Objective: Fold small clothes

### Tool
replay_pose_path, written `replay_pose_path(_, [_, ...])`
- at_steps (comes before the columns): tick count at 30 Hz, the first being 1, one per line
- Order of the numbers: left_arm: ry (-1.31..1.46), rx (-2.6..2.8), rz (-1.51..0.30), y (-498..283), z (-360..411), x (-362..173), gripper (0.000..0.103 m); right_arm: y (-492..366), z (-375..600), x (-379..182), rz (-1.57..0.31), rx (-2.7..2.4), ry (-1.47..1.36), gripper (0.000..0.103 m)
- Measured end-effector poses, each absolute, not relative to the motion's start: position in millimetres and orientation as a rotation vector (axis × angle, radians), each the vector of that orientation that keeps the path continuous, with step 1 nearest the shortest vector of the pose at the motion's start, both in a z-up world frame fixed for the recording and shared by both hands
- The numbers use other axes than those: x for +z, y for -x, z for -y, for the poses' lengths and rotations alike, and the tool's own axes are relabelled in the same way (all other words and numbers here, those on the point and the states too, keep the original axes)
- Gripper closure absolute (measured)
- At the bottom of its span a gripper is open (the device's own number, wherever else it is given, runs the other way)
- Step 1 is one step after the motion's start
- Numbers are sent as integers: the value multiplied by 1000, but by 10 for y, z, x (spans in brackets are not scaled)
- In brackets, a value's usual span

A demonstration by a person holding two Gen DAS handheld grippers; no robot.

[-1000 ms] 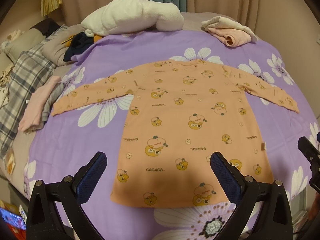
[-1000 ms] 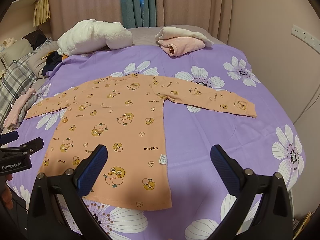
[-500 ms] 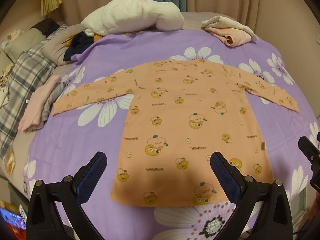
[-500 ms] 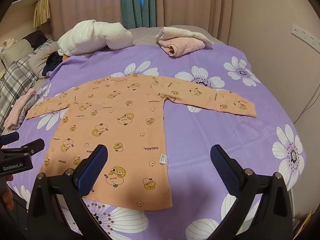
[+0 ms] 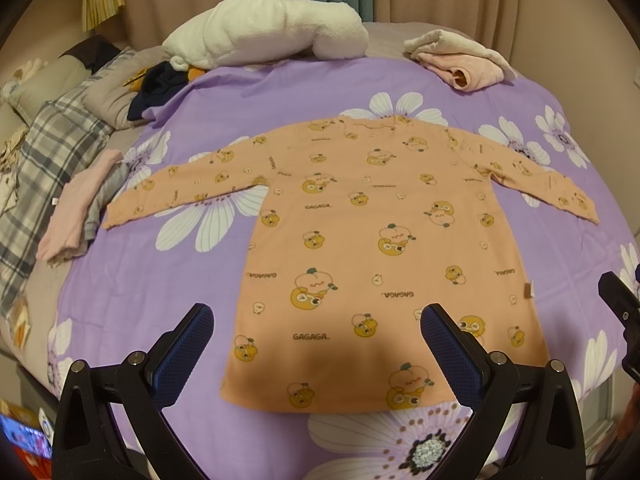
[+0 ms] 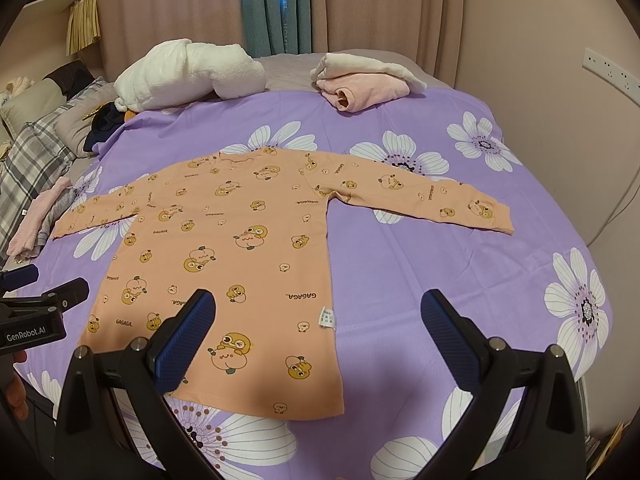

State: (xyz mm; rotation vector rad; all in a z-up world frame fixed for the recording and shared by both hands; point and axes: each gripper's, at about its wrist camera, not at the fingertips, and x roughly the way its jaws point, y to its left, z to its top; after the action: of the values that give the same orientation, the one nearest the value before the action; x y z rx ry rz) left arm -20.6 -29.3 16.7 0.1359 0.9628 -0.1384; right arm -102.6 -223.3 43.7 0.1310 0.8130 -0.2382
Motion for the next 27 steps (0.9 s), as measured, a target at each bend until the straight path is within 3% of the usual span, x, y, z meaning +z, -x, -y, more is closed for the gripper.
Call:
replay_pose_path(9, [-113,-151,-979,210,257,105,1,1010,2278,394,-823,-219,-158,0])
replay_pose_path(20, [129,-270,-1104,-78,172,-253,1,951,3077,-252,-834,-35,-720,0])
replay_pose_path(27, [220,-279,-1129,-196,172,-379,1,967,3784,-487,-781,-264,-756,0])
